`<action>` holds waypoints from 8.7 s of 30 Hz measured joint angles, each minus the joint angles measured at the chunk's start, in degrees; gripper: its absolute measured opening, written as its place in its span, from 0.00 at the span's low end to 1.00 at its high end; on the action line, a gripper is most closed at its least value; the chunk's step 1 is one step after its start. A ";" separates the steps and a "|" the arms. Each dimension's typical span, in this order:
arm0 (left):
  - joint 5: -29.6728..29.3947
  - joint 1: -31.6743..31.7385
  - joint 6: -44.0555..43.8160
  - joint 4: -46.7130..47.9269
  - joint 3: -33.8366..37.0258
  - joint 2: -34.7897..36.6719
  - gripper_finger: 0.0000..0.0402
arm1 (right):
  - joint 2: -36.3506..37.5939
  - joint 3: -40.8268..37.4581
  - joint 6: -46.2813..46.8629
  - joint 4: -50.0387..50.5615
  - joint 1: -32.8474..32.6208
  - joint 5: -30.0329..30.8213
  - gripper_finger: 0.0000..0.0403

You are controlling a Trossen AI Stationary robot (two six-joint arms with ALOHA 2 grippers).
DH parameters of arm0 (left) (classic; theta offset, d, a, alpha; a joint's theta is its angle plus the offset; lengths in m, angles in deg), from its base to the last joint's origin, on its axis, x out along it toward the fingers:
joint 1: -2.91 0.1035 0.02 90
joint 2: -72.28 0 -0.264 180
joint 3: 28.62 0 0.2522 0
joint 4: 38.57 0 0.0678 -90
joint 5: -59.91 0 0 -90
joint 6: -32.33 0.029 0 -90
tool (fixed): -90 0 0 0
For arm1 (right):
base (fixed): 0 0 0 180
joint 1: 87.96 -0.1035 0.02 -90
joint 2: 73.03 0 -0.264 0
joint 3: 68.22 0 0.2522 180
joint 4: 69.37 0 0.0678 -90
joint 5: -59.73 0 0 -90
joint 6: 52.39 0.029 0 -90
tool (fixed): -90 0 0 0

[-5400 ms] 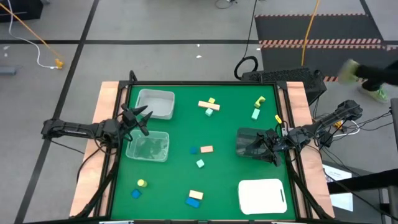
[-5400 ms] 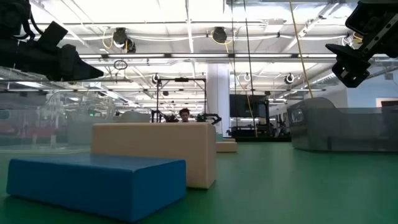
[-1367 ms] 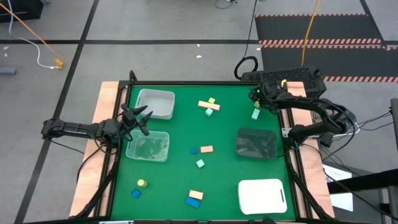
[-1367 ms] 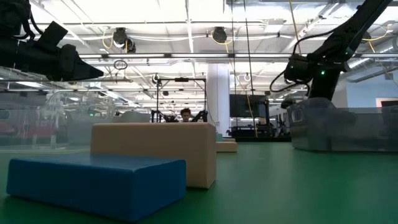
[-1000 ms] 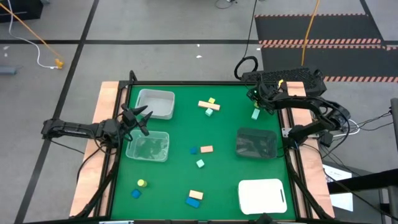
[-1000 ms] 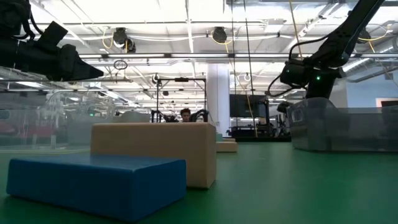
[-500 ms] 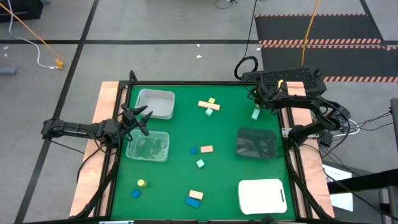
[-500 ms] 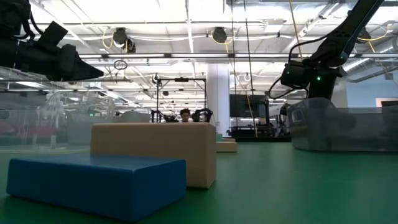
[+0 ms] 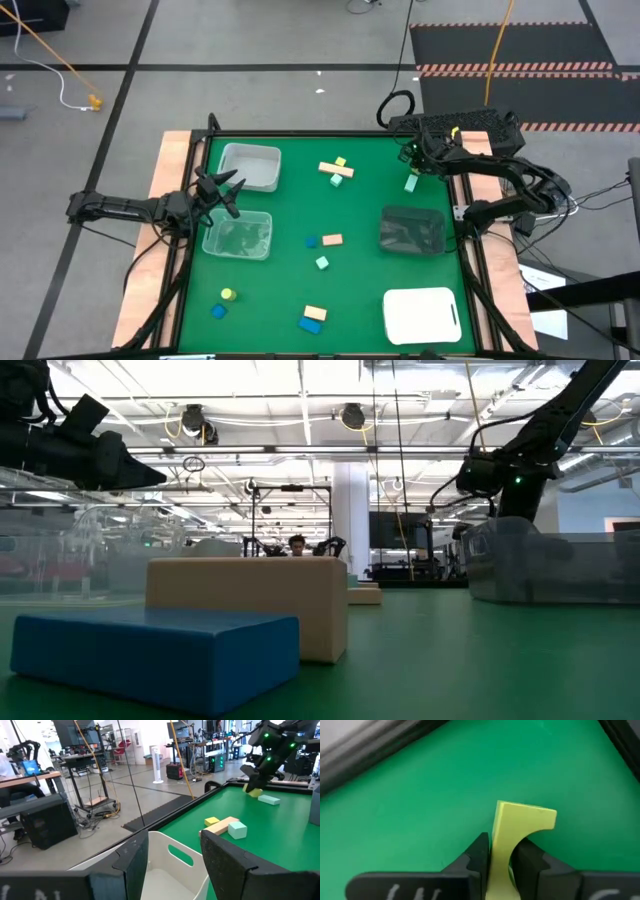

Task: Sort & place blocks by color
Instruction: Put the top right green block into the black bin, then put the top left light blue block into the gray bin

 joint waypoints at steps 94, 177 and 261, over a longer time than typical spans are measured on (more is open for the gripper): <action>0.01 -0.01 -0.02 0.00 0.00 -0.01 0.46 | 17.78 8.97 -33.69 36.76 -44.92 -21.35 0.24; -1.60 0.42 -5.33 -3.32 -31.60 -14.53 0.46 | -13.08 25.98 -42.17 -17.08 -34.30 0.72 0.56; 26.90 4.27 19.92 -37.10 -32.52 -55.89 0.46 | -15.64 28.51 -0.18 -58.18 -41.59 -12.96 0.30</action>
